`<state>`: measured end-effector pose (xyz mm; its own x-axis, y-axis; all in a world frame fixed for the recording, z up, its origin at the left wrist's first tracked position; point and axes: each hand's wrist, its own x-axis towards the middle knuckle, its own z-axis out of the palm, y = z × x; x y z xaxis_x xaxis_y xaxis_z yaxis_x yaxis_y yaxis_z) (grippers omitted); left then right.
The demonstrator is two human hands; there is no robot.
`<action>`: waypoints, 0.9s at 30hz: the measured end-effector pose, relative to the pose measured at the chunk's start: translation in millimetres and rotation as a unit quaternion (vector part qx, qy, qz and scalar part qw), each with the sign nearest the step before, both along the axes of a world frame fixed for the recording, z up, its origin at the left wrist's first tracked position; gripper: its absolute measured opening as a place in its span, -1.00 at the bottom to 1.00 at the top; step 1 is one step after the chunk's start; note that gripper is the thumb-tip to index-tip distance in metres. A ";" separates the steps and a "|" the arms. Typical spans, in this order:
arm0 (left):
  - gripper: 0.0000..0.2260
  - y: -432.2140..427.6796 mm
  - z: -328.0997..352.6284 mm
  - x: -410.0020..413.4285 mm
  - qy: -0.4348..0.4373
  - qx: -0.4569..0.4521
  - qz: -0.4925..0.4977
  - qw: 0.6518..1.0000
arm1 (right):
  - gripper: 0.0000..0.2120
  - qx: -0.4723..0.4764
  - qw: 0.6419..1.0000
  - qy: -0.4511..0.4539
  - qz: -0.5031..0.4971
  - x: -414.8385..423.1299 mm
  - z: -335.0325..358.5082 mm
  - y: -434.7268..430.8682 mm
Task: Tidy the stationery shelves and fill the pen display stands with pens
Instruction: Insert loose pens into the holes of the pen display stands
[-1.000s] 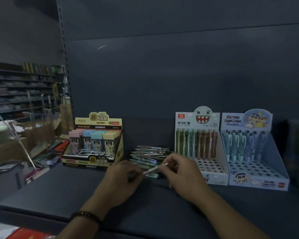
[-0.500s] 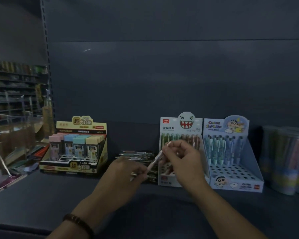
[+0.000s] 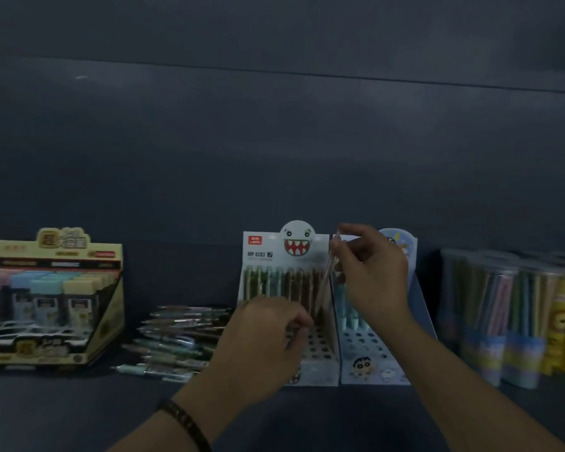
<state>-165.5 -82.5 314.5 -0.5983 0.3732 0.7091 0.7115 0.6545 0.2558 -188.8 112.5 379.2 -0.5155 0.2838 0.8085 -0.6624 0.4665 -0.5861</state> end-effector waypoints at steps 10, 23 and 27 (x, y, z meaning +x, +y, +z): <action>-0.67 4.6 -32.9 0.3 -0.027 -0.124 -0.019 0.992 | -0.75 0.196 0.971 0.067 -0.123 -21.6 -31.9 15.0; -0.70 5.9 -32.3 -0.6 -0.020 -0.128 -0.024 0.991 | -0.84 0.234 0.965 0.030 -0.117 -21.3 -34.1 11.8; -0.72 2.2 -32.3 -1.5 -0.018 -0.121 -0.029 0.992 | -0.79 0.243 0.963 -0.027 -0.115 -14.4 -31.9 7.8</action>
<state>-167.0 -80.2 282.2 -0.5940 0.5641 0.5735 0.7426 0.6586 0.1214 -203.2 120.3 347.2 -0.5292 -0.0104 0.8484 -0.4838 0.8252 -0.2917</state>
